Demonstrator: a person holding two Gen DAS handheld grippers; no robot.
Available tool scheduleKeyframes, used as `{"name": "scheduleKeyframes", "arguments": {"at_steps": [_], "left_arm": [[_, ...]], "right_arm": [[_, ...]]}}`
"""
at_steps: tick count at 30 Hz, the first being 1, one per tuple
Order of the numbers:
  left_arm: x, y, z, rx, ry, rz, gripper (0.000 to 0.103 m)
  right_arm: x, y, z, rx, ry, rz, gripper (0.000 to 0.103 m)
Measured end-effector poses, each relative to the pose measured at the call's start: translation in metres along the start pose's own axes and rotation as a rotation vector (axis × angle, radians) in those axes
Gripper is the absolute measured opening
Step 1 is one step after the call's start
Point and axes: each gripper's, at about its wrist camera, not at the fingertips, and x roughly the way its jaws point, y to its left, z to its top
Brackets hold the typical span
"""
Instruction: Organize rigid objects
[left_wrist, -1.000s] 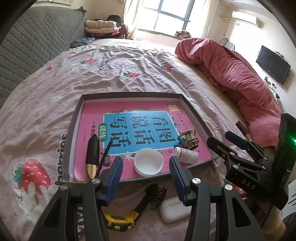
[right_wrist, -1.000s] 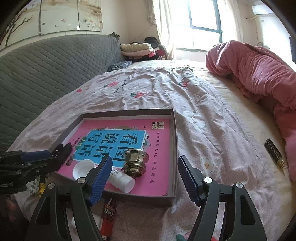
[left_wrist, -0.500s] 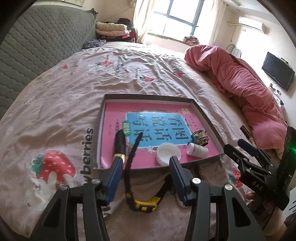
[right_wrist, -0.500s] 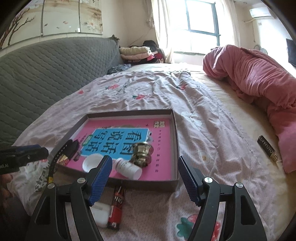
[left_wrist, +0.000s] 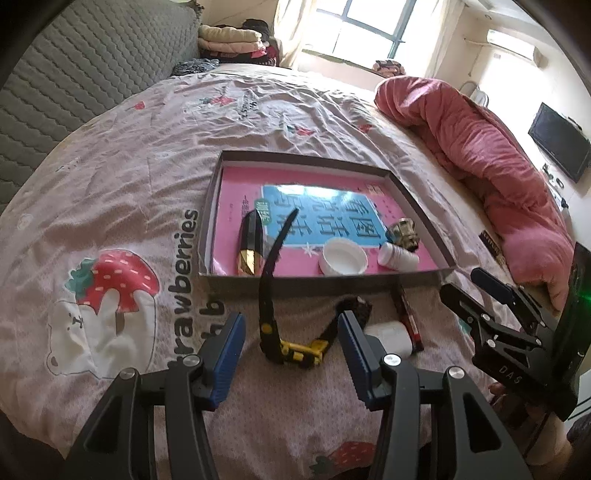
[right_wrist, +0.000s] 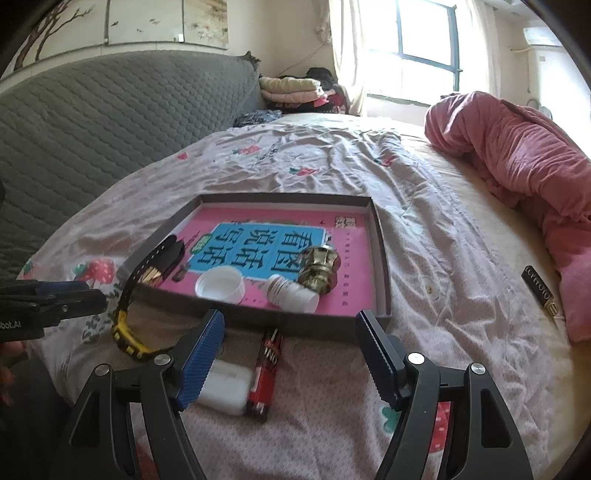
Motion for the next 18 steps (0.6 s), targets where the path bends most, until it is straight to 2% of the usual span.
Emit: {"name": "scheduleKeyframes", "arguments": {"at_steps": [11,18], "left_arm": [[0.012,-0.005,-0.020,0.010,0.069,-0.041,0.052],[0.025,0.004,-0.028,-0.031,0.100,-0.076,0.052]], "right_arm": [[-0.007,0.000,-0.012,-0.011,0.027,-0.013,0.075],[-0.005,0.000,-0.017,-0.017,0.052,-0.011,0.075]]}}
